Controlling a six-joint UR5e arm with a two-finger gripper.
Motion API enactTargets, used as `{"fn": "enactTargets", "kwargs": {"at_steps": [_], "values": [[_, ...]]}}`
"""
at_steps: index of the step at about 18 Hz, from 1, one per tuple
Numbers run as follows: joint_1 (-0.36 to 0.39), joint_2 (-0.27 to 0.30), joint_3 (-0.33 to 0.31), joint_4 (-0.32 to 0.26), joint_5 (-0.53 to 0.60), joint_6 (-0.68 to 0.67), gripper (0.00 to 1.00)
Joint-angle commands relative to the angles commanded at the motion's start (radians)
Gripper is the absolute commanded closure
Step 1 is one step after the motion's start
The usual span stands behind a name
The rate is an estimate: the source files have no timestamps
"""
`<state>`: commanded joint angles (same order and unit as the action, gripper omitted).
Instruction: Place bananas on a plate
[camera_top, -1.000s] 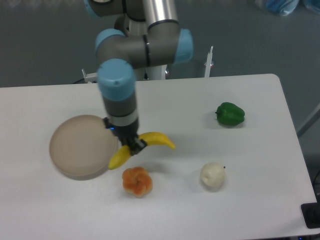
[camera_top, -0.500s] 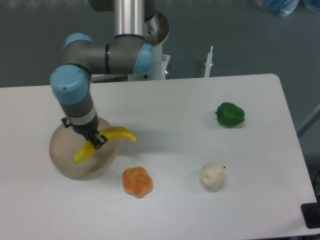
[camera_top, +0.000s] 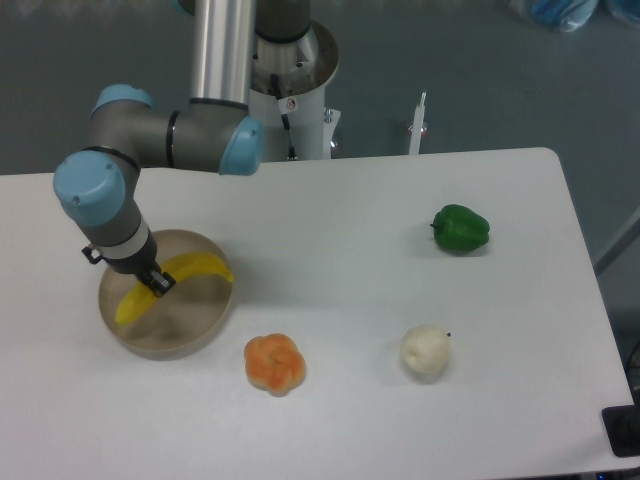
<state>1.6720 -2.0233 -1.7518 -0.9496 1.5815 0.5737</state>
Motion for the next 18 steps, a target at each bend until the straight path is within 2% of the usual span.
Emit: {"fn": "enactTargets", "kwargs": {"at_steps": [1,2,3,9,10,12,14,16,18], "values": [[0.000,0.000,0.000,0.002,0.000,0.002,0.54],[0.000,0.000,-0.002,0.003,0.002,0.003,0.33],[0.000,0.003,-0.002,0.003,0.011,0.003,0.00],[0.003,0.058,0.000,-0.006,0.078,0.012,0.00],[0.014,0.070,0.003,-0.021,0.072,0.024,0.00],[0.060,0.103,-0.003,-0.028,0.077,0.028,0.00],[0.113,0.110,0.006,-0.026,0.089,0.029,0.00],[0.210,0.138,0.012,-0.029,0.094,0.035,0.00],[0.294,0.150,0.021,-0.028,0.097,0.113,0.00]]}}
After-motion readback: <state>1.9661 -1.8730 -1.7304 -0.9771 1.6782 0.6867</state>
